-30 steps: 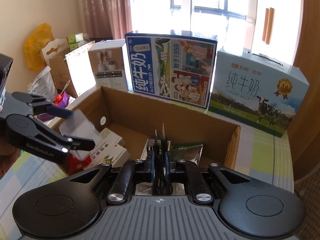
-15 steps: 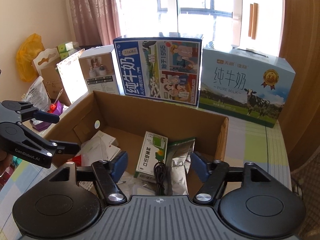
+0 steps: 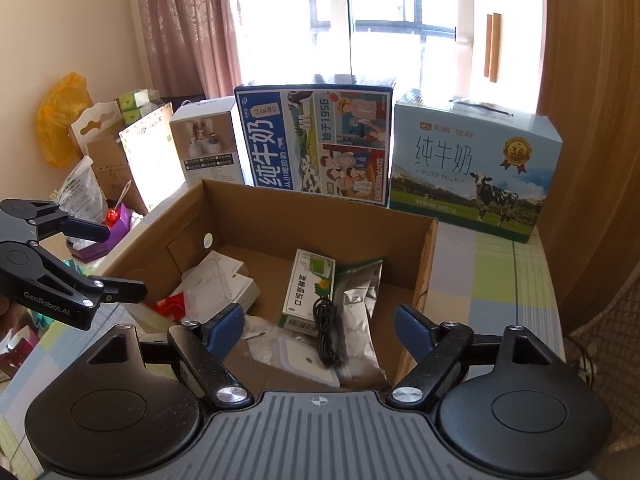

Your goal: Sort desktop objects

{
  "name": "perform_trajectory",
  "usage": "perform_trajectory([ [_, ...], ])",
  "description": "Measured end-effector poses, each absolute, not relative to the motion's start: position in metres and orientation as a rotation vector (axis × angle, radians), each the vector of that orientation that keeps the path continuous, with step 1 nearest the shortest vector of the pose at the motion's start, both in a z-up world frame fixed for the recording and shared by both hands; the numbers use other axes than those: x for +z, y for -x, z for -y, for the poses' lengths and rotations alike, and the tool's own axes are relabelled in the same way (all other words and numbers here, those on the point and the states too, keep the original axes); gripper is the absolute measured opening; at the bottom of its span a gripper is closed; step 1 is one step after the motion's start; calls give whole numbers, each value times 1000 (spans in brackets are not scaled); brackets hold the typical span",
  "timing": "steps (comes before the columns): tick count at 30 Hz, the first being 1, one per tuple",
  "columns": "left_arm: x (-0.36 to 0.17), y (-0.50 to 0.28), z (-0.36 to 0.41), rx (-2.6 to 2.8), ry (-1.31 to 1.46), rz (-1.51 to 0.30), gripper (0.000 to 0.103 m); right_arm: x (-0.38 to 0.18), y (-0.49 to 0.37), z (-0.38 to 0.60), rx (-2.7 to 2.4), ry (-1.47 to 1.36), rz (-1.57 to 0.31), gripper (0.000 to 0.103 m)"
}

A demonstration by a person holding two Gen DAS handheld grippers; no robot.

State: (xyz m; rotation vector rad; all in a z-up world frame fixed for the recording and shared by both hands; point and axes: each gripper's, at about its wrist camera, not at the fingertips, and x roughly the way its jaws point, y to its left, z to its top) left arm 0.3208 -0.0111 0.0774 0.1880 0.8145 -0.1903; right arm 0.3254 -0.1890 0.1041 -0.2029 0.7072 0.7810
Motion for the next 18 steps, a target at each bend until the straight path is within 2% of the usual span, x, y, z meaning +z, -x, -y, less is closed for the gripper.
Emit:
perform_trajectory([
  [7, 88, -281, 19, -162, -181, -801, 102, 111, -296, 209, 741, 188, -731, 89],
  [18, 105, -208, 26, -98, -124, -778, 102, 122, -240, 236, 664, 89, -788, 101],
])
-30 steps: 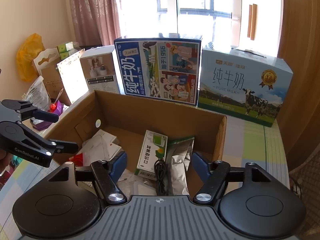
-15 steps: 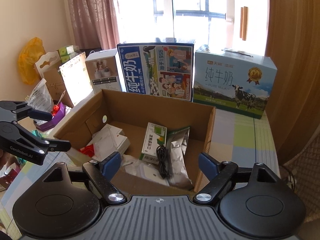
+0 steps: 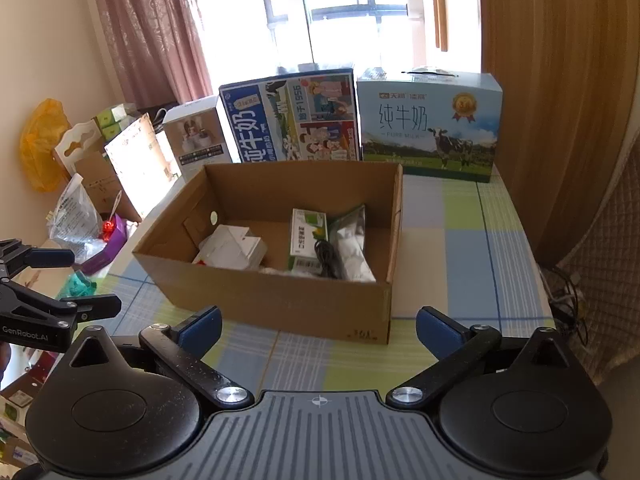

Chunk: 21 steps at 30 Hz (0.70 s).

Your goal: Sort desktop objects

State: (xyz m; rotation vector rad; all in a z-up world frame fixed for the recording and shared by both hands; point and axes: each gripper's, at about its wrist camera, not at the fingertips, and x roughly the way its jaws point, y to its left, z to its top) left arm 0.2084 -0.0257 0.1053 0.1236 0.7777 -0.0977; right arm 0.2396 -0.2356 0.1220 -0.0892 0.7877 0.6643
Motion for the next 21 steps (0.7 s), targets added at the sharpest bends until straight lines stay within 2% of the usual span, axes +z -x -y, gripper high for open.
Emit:
perform_trajectory([
  [11, 132, -135, 30, -8, -53, -731, 102, 128, -175, 253, 639, 30, -824, 101],
  [21, 134, -95, 37, 40, -9, -735, 102, 134, -143, 263, 625, 27, -833, 101],
])
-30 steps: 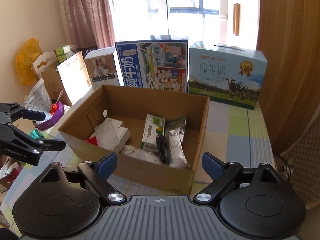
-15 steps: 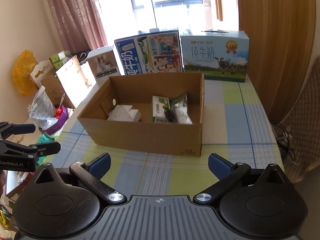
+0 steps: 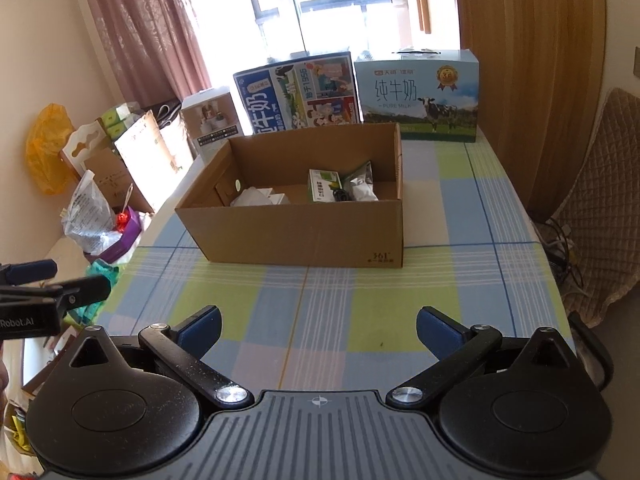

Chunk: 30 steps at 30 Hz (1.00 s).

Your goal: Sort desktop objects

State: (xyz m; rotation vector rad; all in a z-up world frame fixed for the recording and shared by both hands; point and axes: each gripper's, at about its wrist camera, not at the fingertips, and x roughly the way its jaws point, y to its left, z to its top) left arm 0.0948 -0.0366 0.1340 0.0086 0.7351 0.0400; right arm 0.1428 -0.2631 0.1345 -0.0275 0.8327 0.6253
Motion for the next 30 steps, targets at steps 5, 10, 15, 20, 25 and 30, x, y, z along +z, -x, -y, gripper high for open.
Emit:
perform_trajectory([
  [5, 135, -84, 39, 54, -4, -728, 102, 141, -135, 269, 617, 16, -830, 101],
  [10, 135, -79, 40, 56, 8, -726, 102, 145, -130, 272, 612, 13, -825, 101],
  [15, 135, -76, 39, 63, 10, -720, 102, 145, -127, 274, 606, 5, -829, 101],
  [20, 133, -77, 39, 68, 15, -725, 102, 144, -126, 274, 608, 3, -835, 101],
  [25, 132, -76, 40, 72, 19, -729, 102, 144, -127, 273, 610, -2, -838, 101],
  [30, 130, -77, 41, 74, 19, -732, 102, 143, -126, 273, 609, -1, -838, 101],
])
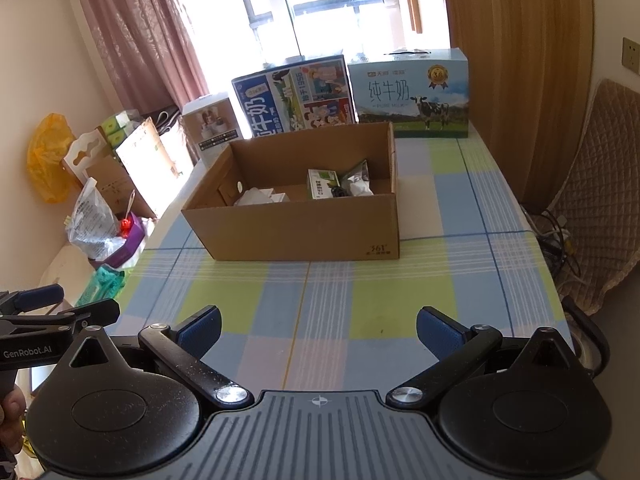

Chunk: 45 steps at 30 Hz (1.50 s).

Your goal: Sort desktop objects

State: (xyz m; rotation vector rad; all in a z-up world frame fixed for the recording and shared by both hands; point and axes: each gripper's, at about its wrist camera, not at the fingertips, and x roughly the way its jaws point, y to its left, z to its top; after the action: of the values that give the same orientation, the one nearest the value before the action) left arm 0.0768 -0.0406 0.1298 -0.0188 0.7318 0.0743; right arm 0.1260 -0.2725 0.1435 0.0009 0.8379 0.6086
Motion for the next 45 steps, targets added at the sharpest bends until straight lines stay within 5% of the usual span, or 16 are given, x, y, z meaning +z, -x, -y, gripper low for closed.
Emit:
perform_trajectory([
  [45, 116, -82, 44, 91, 30, -754, 102, 137, -124, 274, 589, -3, -842, 101],
])
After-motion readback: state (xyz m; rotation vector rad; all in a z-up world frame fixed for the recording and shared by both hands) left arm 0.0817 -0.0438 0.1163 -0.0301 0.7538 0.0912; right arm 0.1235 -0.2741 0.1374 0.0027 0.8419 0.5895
